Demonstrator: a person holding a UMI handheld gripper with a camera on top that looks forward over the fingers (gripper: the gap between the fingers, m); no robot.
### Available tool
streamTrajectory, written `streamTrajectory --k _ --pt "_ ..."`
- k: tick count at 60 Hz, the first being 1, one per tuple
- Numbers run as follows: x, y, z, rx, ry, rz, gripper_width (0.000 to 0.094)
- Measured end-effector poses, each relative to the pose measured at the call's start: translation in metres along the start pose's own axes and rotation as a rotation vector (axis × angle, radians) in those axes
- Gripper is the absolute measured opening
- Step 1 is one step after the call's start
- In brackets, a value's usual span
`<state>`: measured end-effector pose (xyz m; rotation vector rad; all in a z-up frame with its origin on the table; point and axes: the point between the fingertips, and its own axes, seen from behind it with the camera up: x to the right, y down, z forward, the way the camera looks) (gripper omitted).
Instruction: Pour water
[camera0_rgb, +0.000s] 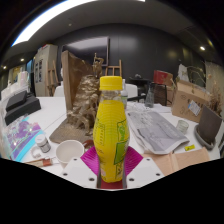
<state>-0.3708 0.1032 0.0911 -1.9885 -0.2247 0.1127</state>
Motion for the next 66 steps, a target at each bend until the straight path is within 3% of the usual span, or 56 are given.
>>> streamTrajectory --k 12,22,24,29,39,52,66 --pt "0.002 0.027 0.011 0.028 0.009 0.060 0.0308" --pt "0.003 0.029 0.004 0.039 0.008 0.066 0.0465" --pt "0.003 0.030 0.004 0.025 0.010 0.077 0.0532" --pt "0.012 0.027 -0.009 -0.001 0.044 0.095 0.0870" --pt "0.020 0.010 -0.068 -0.068 0.127 0.090 0.0862" --pt "0.000 -0.005 -0.197 -0.152 0.175 0.085 0.0864" --pt "-0.023 -0.010 -0.307 -0.162 0.213 0.096 0.0865"
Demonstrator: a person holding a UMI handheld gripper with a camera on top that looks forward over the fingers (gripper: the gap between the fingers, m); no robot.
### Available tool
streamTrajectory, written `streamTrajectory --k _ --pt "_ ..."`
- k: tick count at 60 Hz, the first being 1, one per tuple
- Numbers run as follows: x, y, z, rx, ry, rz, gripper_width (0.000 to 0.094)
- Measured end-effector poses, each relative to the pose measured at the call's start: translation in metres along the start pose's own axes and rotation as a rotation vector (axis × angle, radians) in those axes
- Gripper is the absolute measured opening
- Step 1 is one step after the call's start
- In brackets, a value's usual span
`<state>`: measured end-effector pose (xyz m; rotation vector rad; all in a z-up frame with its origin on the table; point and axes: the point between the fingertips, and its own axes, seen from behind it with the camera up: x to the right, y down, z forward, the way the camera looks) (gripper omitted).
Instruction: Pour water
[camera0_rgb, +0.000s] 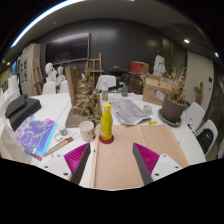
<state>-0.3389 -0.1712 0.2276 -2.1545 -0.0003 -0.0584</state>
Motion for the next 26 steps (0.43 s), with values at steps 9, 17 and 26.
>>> streamTrajectory --k 9,17,26 --pt "0.004 0.002 -0.037 0.030 0.060 -0.021 0.0865" --pt "-0.005 0.005 -0.049 0.034 0.051 -0.014 0.0861" --pt "-0.011 0.001 -0.054 0.049 0.057 -0.051 0.0863"
